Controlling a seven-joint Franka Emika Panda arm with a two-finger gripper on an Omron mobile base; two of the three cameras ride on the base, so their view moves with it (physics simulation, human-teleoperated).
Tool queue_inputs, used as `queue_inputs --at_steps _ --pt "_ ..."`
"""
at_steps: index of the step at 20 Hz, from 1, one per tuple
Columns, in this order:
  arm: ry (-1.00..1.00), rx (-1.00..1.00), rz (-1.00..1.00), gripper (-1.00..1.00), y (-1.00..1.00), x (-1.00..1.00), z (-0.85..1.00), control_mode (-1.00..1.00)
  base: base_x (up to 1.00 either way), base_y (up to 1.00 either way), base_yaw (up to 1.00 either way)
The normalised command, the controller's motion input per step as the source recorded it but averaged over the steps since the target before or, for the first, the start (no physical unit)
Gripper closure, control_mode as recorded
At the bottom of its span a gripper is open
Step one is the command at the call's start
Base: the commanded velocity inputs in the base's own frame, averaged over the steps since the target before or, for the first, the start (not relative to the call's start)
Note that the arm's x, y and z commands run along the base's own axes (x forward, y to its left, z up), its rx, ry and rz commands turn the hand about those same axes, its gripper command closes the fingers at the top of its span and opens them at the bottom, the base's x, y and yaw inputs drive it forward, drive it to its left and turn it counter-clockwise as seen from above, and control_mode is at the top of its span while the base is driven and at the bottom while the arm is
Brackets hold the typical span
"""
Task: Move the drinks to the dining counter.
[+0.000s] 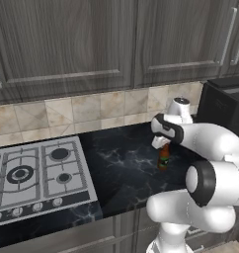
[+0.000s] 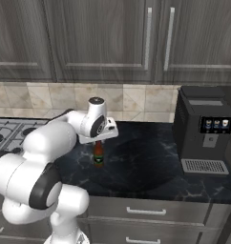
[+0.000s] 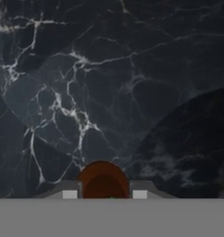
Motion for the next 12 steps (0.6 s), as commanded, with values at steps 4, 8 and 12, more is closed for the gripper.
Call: queue_inputs --at_steps 4,8,12 --pt "-0.03 0.05 0.00 1.00 0.00 -0.51 -0.16 -1.00 0.00 0.00 0.00" --pt "-0.12 0.05 0.00 1.00 -0.05 -1.00 0.27 -1.00 0.00 0.00 0.00" --pt "-0.14 0.02 0.00 1.00 -0.13 -1.00 0.33 -1.00 0.00 0.00 0.00"
